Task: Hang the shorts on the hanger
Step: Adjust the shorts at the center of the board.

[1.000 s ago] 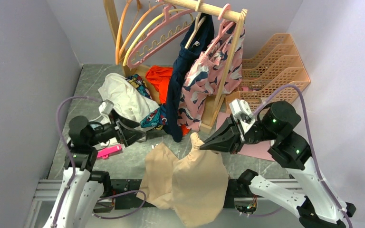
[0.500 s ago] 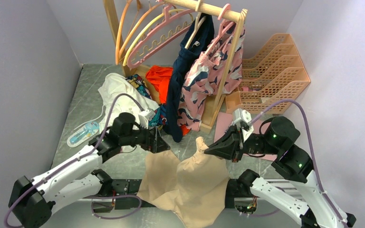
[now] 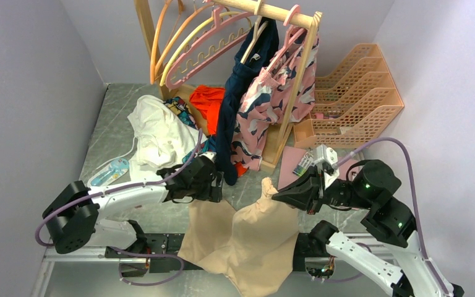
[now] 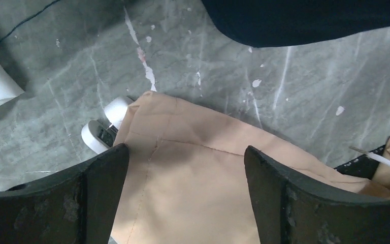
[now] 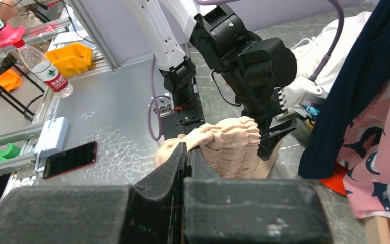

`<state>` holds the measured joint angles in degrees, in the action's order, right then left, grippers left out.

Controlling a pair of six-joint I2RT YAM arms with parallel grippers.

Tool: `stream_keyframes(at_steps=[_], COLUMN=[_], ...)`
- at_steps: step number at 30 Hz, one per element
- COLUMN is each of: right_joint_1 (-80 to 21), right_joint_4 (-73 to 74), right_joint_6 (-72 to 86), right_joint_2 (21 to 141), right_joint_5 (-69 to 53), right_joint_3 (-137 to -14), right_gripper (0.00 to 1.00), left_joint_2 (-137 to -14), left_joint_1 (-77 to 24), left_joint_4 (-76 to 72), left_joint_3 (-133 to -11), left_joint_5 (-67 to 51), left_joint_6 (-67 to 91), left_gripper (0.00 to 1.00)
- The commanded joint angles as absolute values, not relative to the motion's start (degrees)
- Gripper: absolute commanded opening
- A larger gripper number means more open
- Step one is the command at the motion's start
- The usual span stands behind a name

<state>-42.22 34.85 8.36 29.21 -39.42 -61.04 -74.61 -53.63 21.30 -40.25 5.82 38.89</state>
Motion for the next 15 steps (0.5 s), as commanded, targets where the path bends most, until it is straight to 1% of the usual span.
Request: stream_keyframes(at_steps=[1,3,5,11,12,13,15], right_joint_1=[-42.15,-42.10,-42.12,-42.14,-42.10,-42.11,-42.18], right_joint_4=[35.48,35.13,34.57,34.39,34.44,34.54,34.41], right_joint_6=[7.40,7.44,7.55,7.19,7.06,7.04,7.03], right_joint_2=[27.94,27.65,27.38,27.33,27.40,27.45,27.54], right_joint_5=[-36.81,-36.66,-36.65,-36.31,-36.10,-35.97,-35.95], right_joint_3=[-61.13,-60.68,-60.12,-59.95,-60.27,-60.55,-61.08], right_gripper=[0.00,0.00,0.00,0.00,0.00,0.00,0.00], left_joint_2=[-76.09,-76.37,-76.29,-77.10,-77.12,-76.78,-74.62], left_joint_1=[-54.11,-54.43,-54.64,-54.82,-54.95,-55.13,-55.57], left_joint_4=[22.46,22.06,21.77,22.46,22.85,23.43,25.30], left_joint_3=[-38.87,-38.35,-38.23,-38.80,-39.02,-39.17,-40.00], left_joint_5=[10.36,9.99,9.93,10.56,11.09,11.88,13.89], left_joint_6=[40.89,41.11,41.14,40.49,40.62,41.04,41.66], left_gripper=[0.85,0.79,0.68,0.26,0.15,0.08,0.07])
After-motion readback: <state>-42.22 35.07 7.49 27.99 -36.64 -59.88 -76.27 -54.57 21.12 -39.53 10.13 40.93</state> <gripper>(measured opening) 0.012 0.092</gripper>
